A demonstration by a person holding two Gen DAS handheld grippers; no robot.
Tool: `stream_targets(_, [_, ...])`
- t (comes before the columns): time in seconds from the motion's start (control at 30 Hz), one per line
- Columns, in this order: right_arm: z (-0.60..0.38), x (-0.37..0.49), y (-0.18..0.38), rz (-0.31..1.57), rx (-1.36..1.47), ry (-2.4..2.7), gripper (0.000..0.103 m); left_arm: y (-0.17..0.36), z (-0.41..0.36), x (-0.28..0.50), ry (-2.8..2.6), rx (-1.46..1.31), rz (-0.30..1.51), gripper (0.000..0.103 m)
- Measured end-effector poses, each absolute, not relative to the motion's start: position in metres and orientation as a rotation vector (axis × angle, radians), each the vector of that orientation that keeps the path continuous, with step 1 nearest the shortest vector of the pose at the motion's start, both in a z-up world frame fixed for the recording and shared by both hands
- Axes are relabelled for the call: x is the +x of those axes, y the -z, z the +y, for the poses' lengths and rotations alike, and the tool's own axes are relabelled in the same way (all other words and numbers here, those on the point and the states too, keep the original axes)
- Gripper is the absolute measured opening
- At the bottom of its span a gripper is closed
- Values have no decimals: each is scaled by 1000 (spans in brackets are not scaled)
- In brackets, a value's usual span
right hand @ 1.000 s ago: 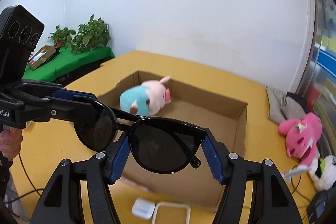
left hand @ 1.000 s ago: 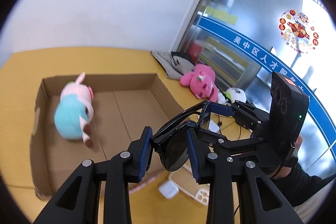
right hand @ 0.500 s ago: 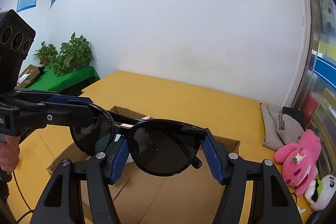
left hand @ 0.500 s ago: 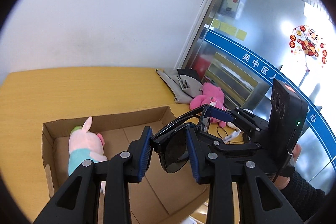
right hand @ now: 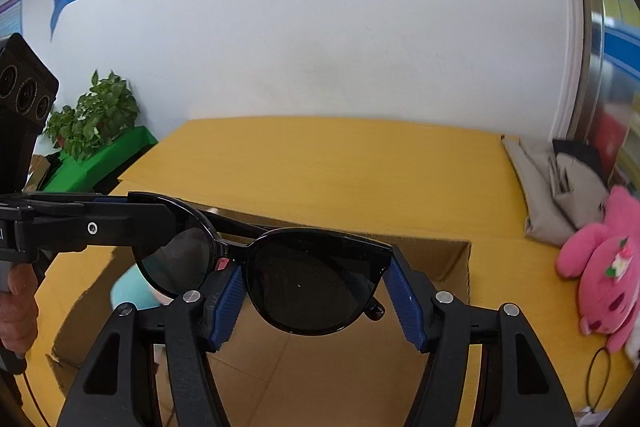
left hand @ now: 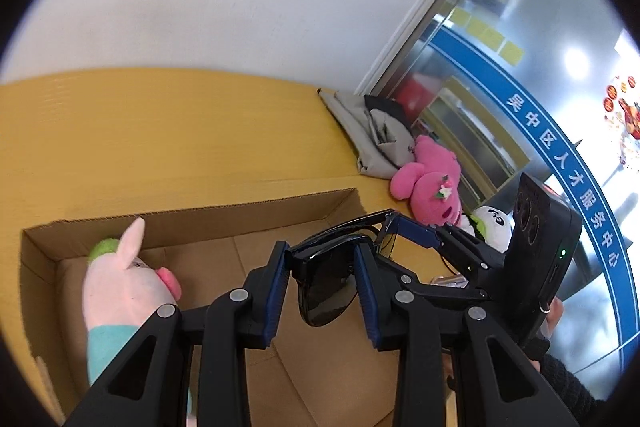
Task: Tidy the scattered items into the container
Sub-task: 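Lift the sunglasses with both grippers and carry them over the box, then lower the sunglasses into the box and open both grippers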
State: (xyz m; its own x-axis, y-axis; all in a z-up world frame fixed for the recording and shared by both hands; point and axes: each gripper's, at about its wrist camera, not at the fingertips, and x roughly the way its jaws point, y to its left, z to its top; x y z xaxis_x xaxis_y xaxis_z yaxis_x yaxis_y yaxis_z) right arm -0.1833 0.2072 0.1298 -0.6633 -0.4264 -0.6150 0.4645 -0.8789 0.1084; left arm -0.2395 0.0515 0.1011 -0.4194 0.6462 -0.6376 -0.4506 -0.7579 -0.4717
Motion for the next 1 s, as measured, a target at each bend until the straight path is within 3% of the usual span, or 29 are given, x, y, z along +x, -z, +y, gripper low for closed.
stream_targets(0.3, [212, -237, -60, 5, 1154, 2466, 70, -31, 71, -288, -2130, -1340, -319, 29])
stream_targets(0.7, [211, -261, 1, -32, 1392, 2420, 69, 24, 76, -308, -2118, -1542, -321, 31])
stream_targets(1.0, [206, -257, 7, 101, 1395, 2468, 72, 34, 75, -311, -2151, -1584, -297, 32])
